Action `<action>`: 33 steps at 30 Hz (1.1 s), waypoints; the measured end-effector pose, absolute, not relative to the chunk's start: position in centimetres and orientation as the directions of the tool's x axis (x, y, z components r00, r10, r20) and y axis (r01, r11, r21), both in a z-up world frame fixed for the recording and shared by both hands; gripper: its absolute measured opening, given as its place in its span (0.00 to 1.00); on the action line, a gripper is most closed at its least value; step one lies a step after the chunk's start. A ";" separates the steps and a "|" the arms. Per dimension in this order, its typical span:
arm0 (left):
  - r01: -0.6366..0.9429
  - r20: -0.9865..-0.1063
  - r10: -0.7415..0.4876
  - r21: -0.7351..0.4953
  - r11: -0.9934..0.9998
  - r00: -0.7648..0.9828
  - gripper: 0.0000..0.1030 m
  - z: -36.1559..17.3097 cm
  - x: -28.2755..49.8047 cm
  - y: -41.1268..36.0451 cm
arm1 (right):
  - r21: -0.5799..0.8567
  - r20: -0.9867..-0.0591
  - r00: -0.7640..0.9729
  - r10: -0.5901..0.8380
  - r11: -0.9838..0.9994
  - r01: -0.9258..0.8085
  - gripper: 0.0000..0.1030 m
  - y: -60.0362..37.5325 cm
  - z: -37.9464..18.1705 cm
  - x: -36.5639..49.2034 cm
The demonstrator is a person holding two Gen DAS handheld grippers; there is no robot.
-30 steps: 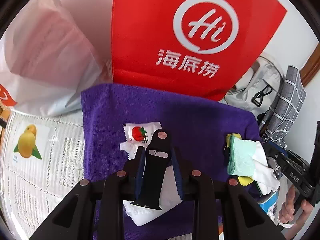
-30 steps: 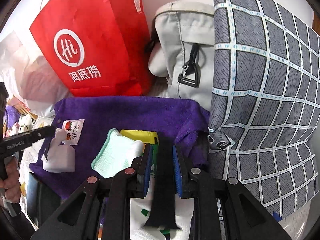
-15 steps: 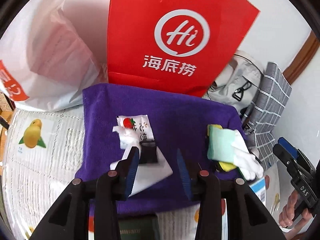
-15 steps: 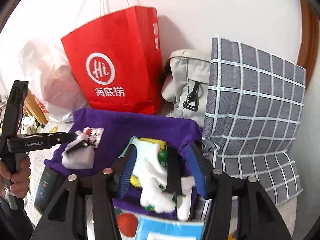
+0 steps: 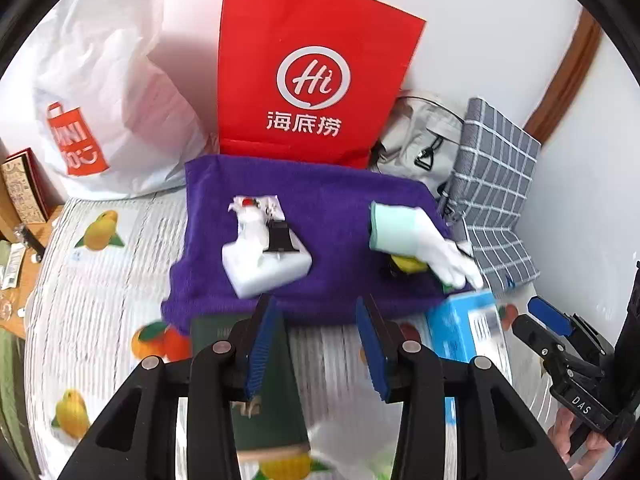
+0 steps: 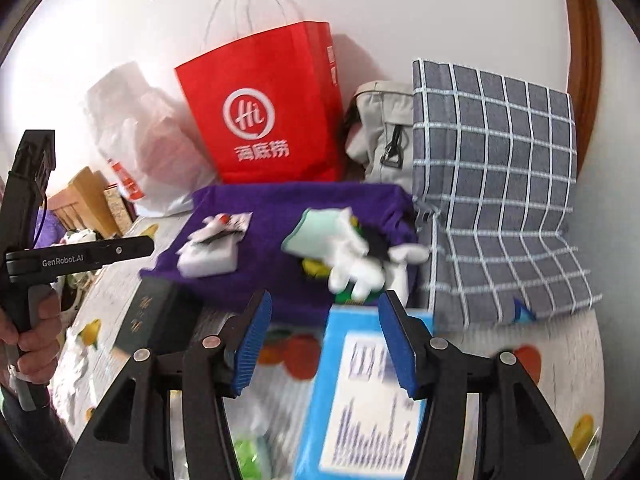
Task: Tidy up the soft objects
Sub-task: 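Move the left gripper to the clear mesh bag while the right approaches the green tissue packet, then grasp the green tissue packet with the right gripper while the left grasps the clear mesh bag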
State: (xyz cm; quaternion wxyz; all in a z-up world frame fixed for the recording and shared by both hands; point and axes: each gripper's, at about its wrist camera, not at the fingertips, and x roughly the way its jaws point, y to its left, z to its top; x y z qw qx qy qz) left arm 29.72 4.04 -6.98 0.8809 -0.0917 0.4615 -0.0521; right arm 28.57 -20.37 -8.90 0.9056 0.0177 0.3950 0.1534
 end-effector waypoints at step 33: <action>0.002 -0.846 -0.173 -0.200 0.980 0.505 0.51 -14.1 16.0 6.6 | 0.099 -0.803 0.503 0.320 0.904 -0.416 0.80 -12.2 -19.8 17.4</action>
